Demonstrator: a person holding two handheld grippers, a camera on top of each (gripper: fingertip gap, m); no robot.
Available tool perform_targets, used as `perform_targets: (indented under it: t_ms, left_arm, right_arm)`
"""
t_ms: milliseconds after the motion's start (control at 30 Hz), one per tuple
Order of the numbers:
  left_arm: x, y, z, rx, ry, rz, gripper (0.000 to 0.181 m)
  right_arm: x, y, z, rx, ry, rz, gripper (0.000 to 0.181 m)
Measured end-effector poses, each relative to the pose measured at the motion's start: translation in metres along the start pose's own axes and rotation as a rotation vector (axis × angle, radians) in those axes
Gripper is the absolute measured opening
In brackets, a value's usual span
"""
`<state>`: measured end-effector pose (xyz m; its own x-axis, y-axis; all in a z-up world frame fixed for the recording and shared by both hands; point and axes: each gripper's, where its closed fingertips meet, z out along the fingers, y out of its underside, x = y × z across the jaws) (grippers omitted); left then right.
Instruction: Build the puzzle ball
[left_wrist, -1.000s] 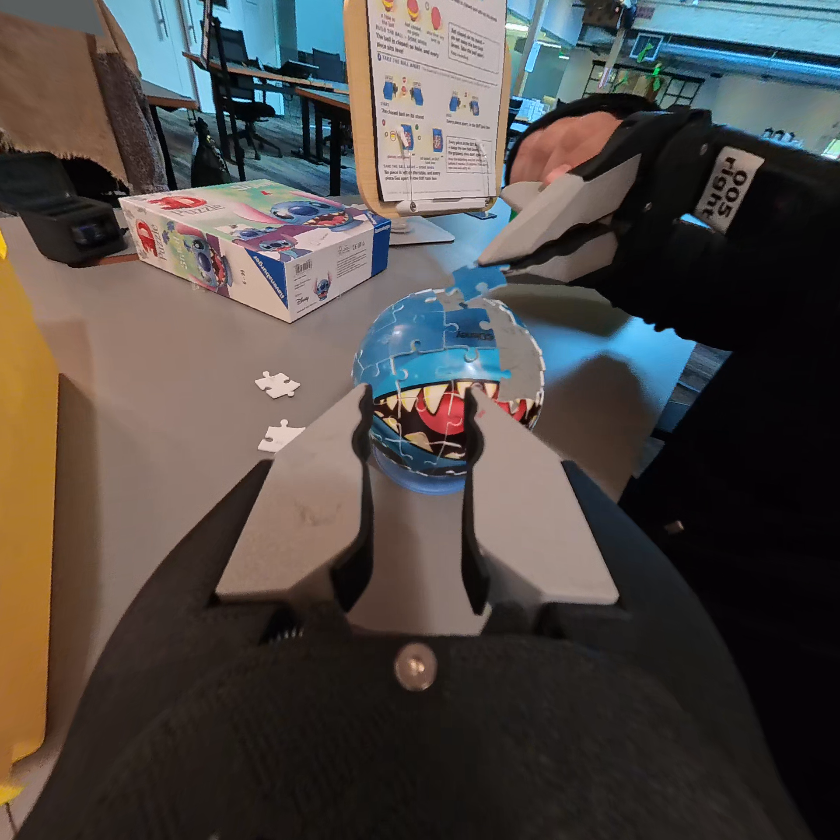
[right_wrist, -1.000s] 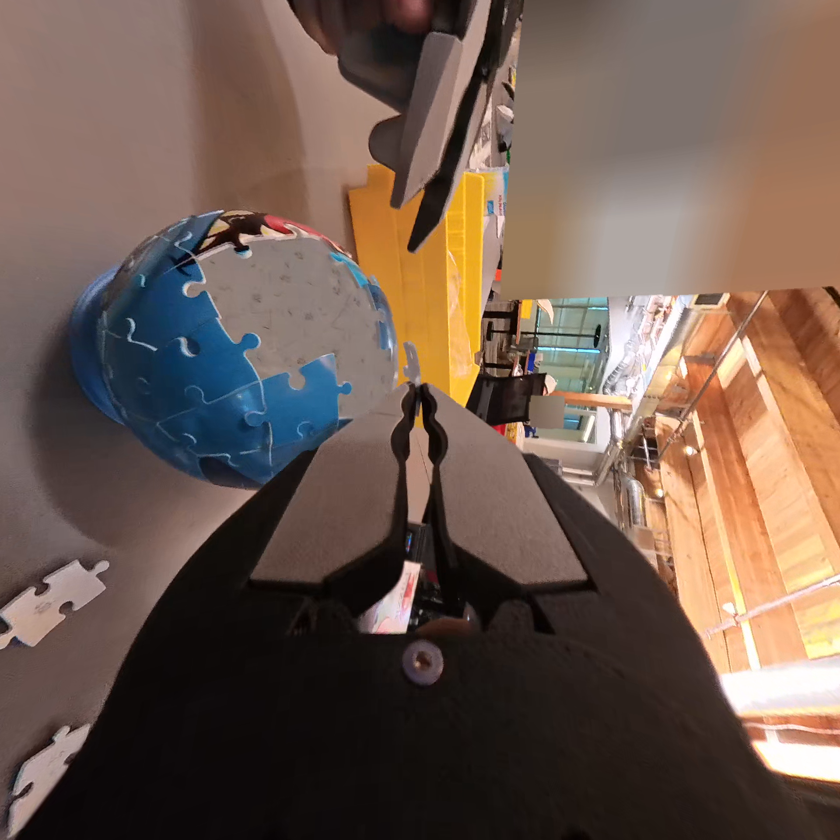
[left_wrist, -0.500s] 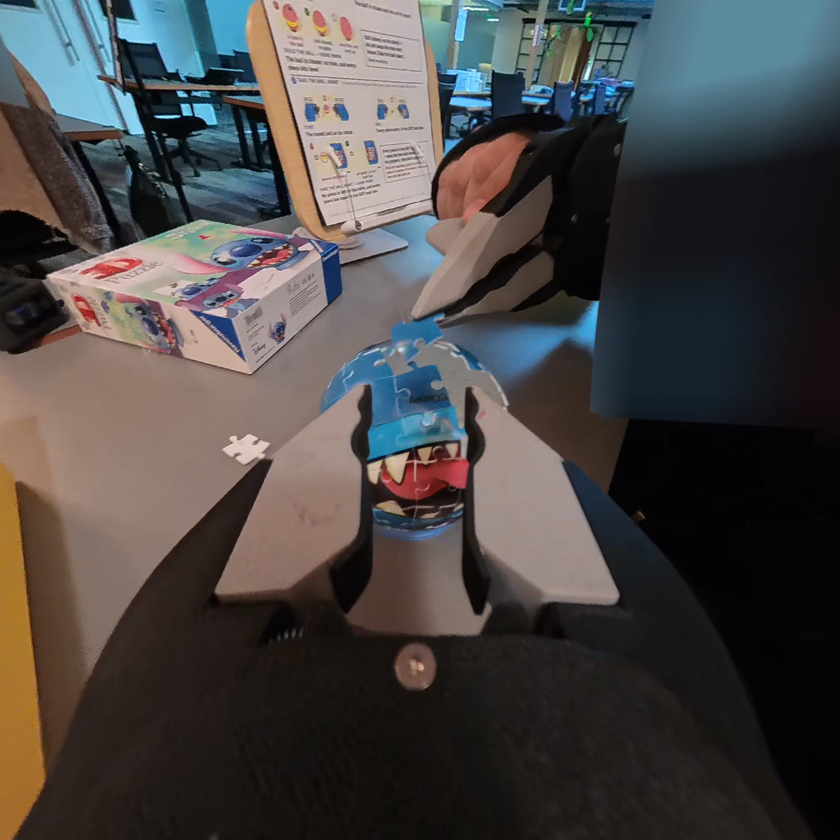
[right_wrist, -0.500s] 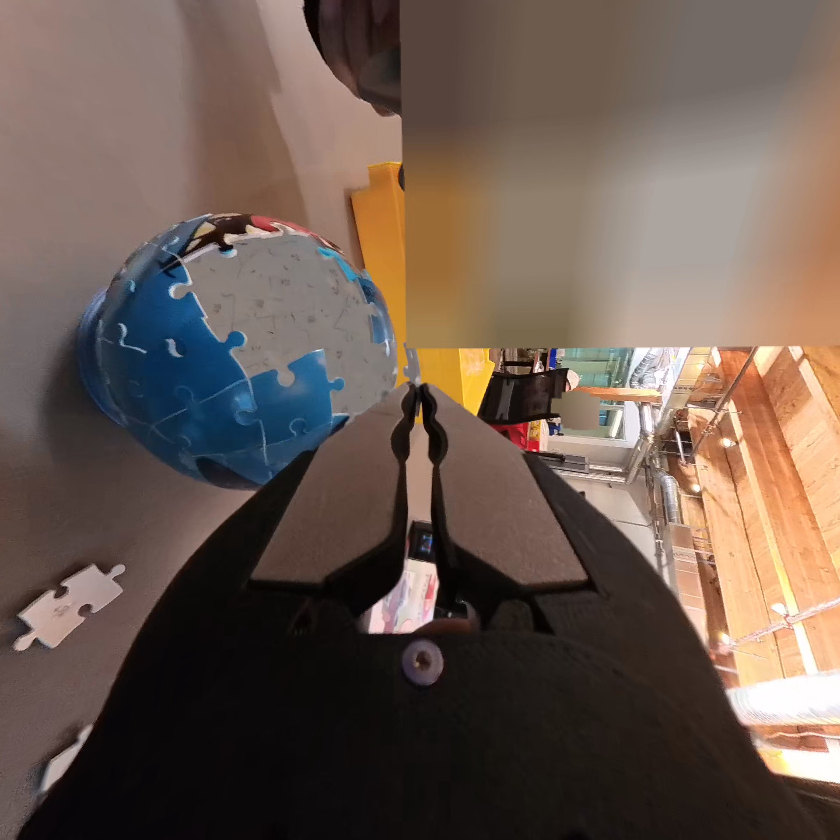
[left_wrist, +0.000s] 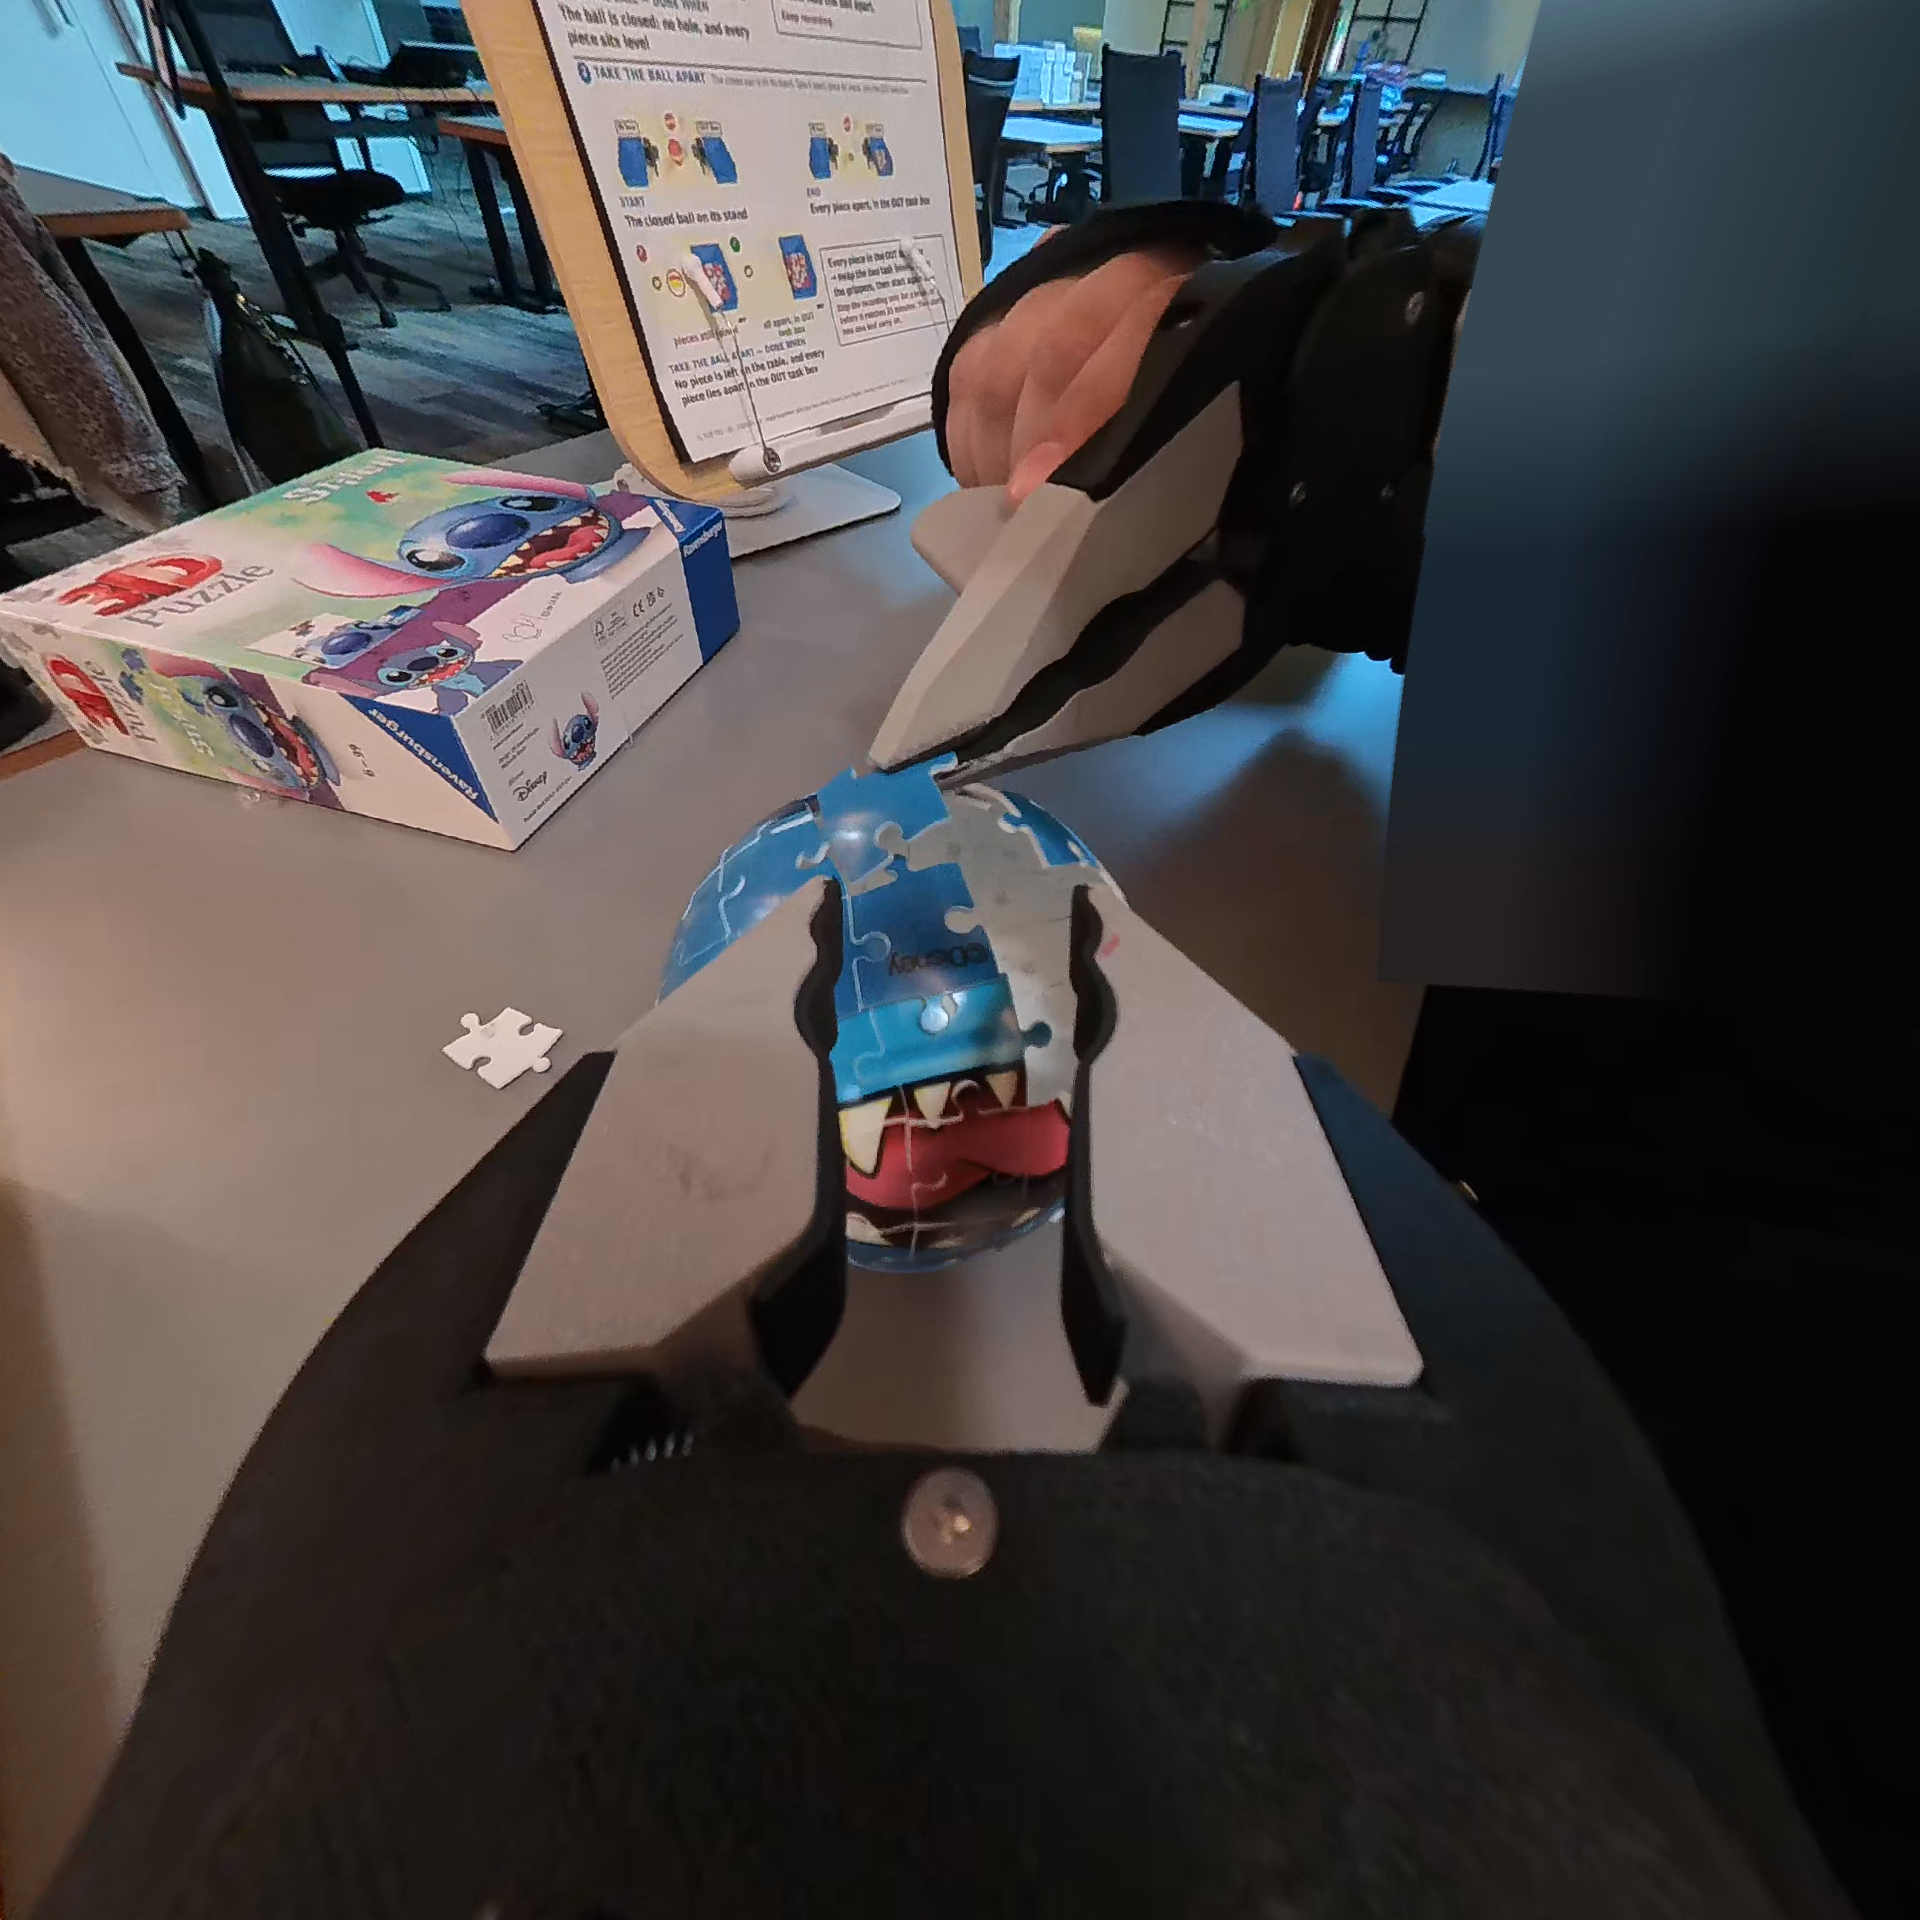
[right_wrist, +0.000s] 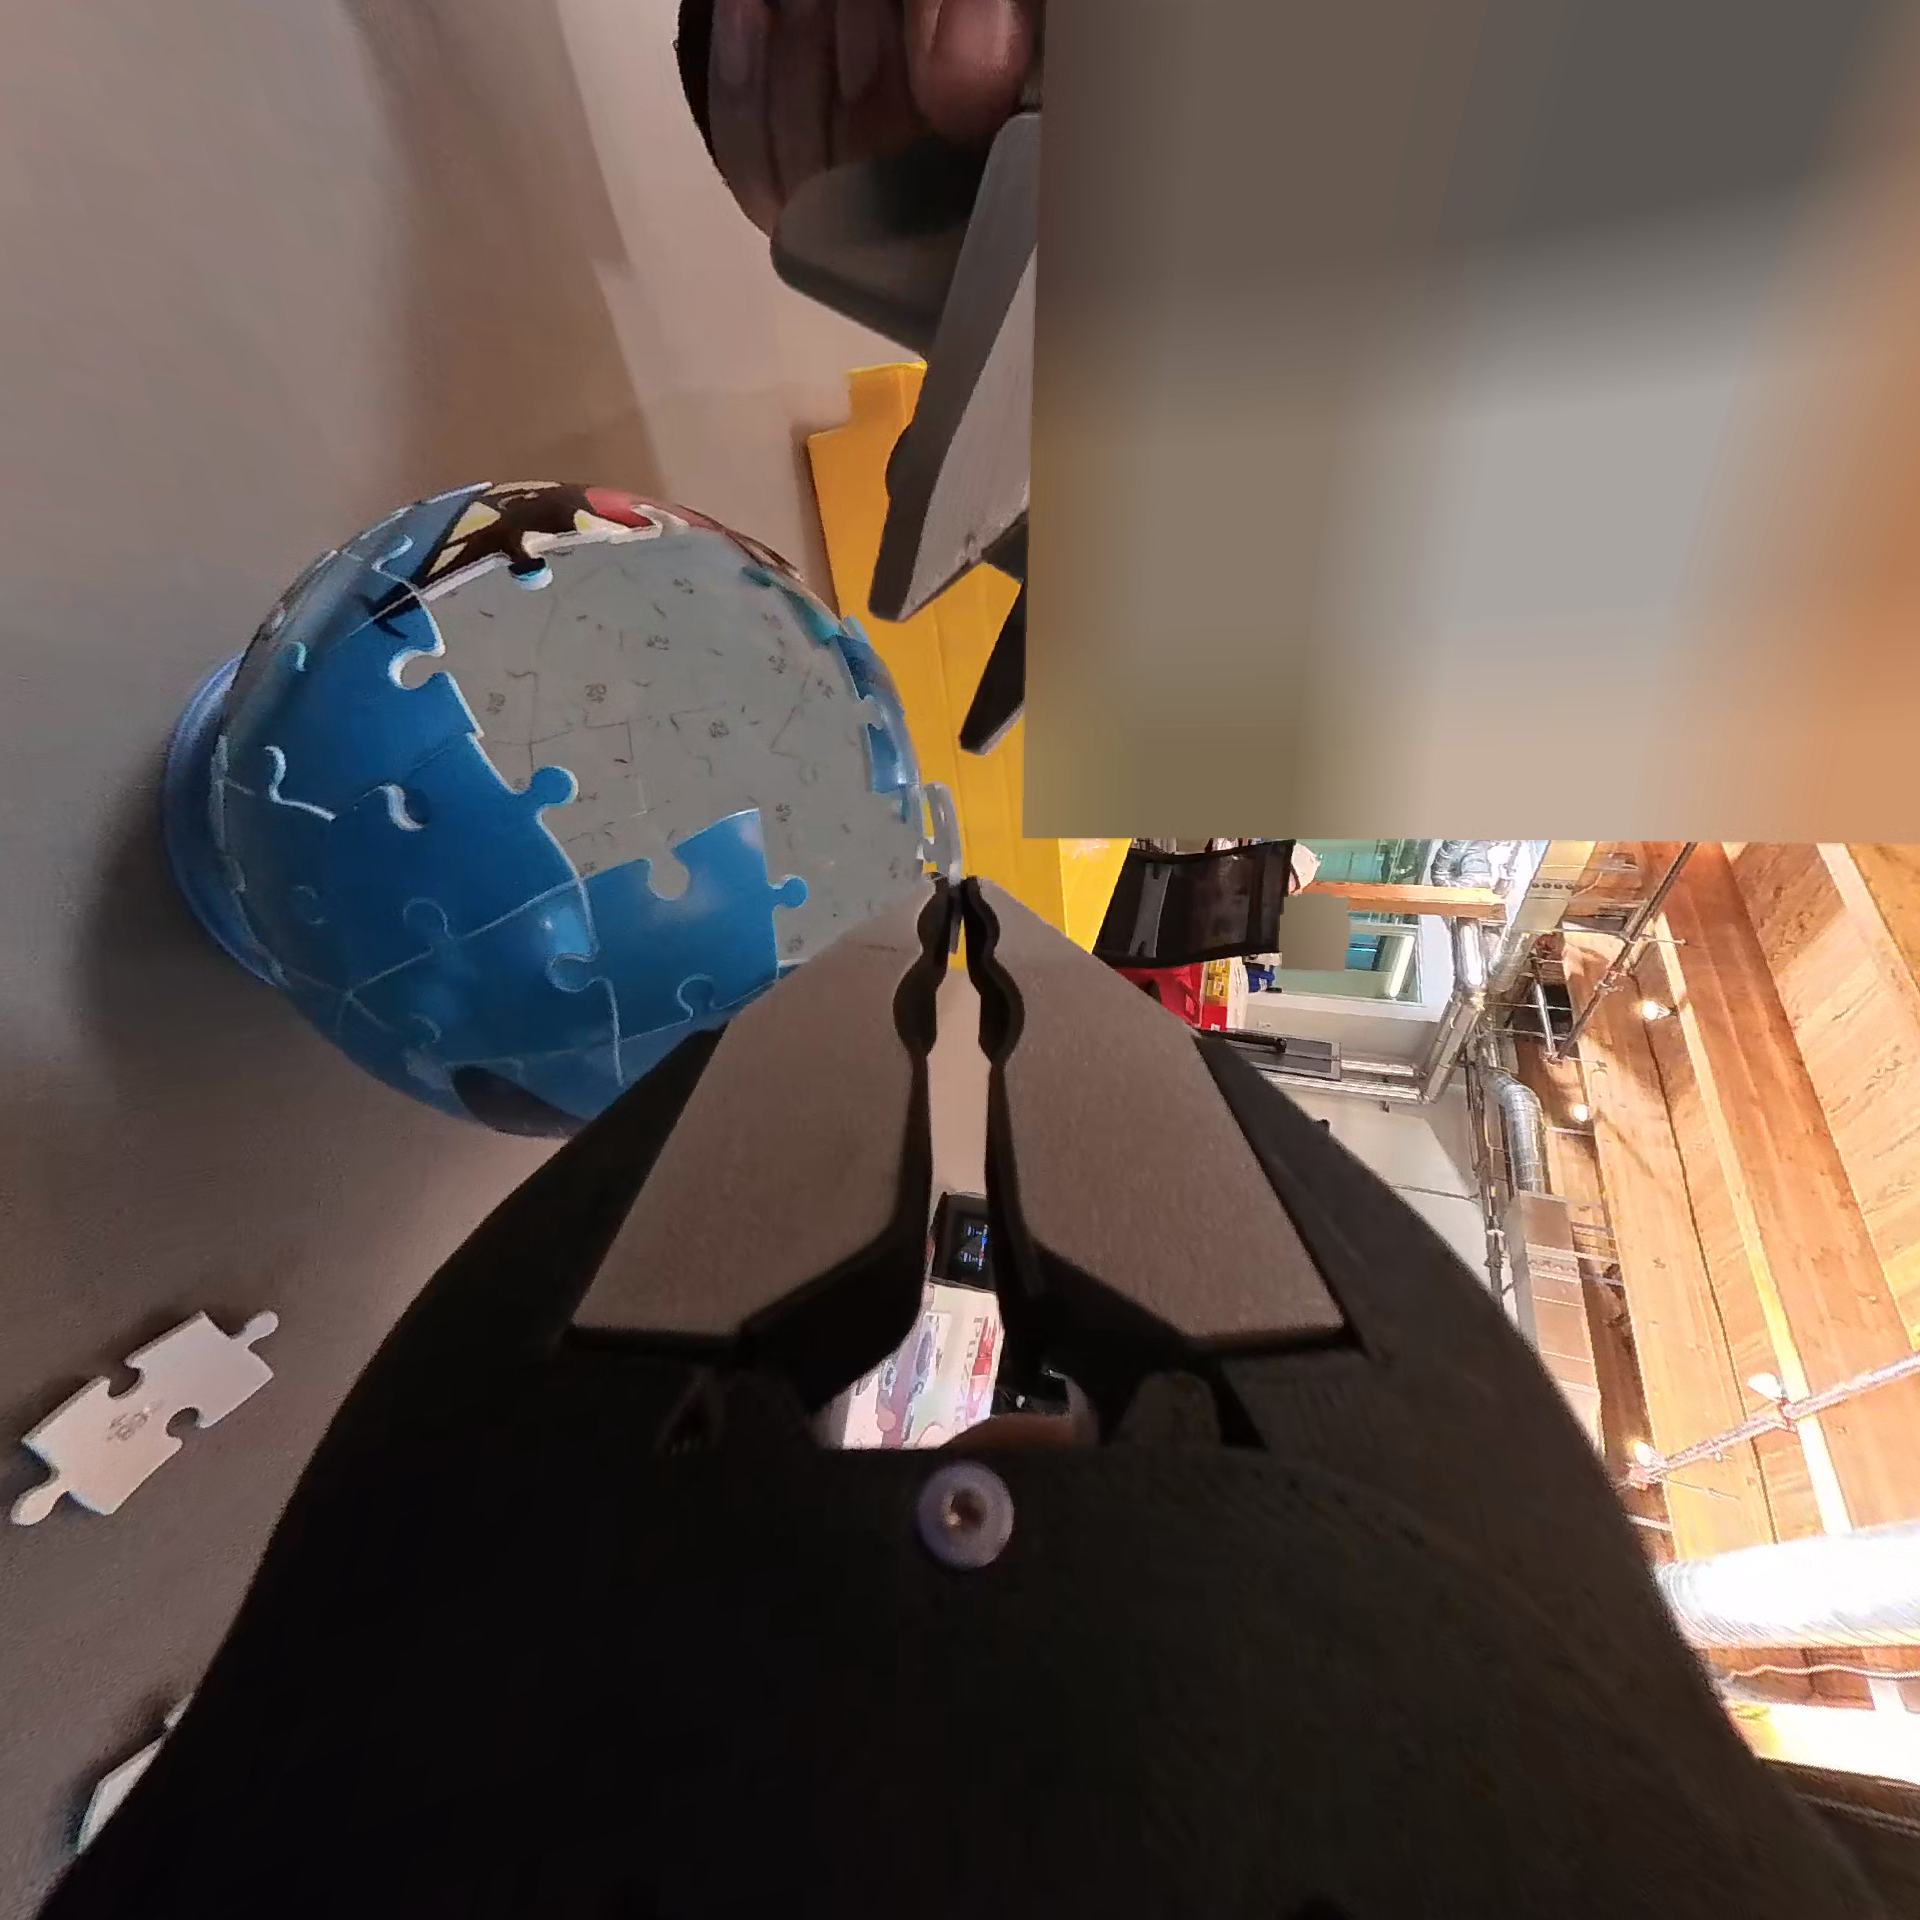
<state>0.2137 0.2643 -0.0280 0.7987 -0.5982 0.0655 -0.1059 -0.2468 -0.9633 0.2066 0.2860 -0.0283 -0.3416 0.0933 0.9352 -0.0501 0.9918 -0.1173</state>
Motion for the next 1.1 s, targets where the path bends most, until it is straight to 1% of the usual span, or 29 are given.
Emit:
perform_targets:
  t_ms: [233, 467, 667, 833, 1100]
  left_arm:
    - [0.000, 0.003, 0.011, -0.054, -0.030, 0.051, 0.042]
    - [-0.003, -0.003, 0.009, -0.034, -0.043, 0.045, 0.042]
    - [0.003, -0.006, 0.013, -0.044, -0.030, 0.086, 0.042]
    - [0.003, -0.004, 0.018, -0.068, -0.010, 0.078, 0.042]
    - [0.001, 0.000, 0.018, -0.072, 0.000, 0.057, 0.042]
  right_arm:
    - [-0.004, 0.002, 0.000, -0.007, -0.010, -0.007, 0.000]
    - [-0.006, 0.002, 0.001, 0.001, -0.027, -0.026, 0.000]
    - [-0.009, 0.002, 0.001, 0.003, -0.077, -0.049, 0.002]
    - [-0.010, 0.002, 0.001, -0.011, -0.104, -0.105, 0.002]
    - [-0.015, -0.001, -0.002, 0.036, -0.173, -0.114, 0.004]
